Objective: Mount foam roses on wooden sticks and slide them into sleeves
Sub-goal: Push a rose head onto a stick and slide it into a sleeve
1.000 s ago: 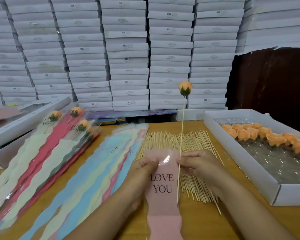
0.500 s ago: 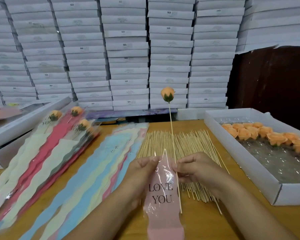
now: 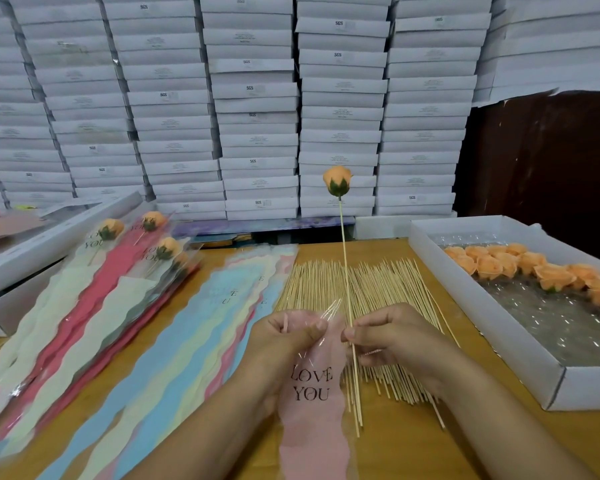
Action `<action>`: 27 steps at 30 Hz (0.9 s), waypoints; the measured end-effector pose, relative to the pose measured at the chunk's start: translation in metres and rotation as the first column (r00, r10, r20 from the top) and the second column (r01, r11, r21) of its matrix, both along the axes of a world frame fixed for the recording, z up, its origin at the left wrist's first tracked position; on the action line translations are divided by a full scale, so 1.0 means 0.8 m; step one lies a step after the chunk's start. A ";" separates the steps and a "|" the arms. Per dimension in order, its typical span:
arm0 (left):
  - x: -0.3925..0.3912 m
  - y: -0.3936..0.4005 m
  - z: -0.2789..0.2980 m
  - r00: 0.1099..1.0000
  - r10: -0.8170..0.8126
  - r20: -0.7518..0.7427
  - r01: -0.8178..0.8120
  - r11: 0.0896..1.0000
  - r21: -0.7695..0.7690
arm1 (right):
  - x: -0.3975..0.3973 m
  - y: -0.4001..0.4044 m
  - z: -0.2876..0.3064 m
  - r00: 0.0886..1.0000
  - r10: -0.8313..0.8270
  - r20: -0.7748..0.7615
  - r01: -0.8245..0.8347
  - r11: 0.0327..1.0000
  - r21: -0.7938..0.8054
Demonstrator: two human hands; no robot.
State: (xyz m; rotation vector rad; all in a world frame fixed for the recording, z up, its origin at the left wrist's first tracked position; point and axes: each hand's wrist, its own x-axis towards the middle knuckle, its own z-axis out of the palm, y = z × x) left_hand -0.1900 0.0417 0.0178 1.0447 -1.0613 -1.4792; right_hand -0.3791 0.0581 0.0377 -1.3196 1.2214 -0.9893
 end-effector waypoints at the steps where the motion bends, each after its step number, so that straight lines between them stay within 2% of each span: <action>1: 0.001 0.000 0.000 1.000 -0.005 0.005 0.005 1.000 0.001 | 0.000 0.001 0.001 1.000 0.002 0.003 -0.002 1.000 0.005; 8: 0.002 0.002 0.002 0.998 -0.033 0.046 0.035 0.998 -0.044 | 0.001 0.002 0.001 0.999 -0.050 0.002 0.050 0.999 0.015; 12: 0.002 0.004 0.003 0.998 -0.051 0.043 0.052 0.998 -0.020 | -0.004 -0.001 0.012 0.997 -0.071 0.010 0.071 0.997 0.007; 17: 0.000 0.007 0.006 0.996 -0.070 0.047 0.071 0.997 -0.006 | -0.010 -0.011 0.056 0.986 -0.151 0.071 0.159 0.979 -0.129; 21: -0.001 0.007 0.007 0.995 -0.081 0.065 0.081 0.997 -0.007 | -0.008 -0.026 0.097 0.964 -0.212 0.159 0.250 0.929 -0.273; 27: 0.002 0.008 0.006 0.993 -0.098 0.064 0.099 0.995 -0.011 | 0.007 -0.041 0.106 0.958 -0.249 0.144 0.283 0.903 -0.323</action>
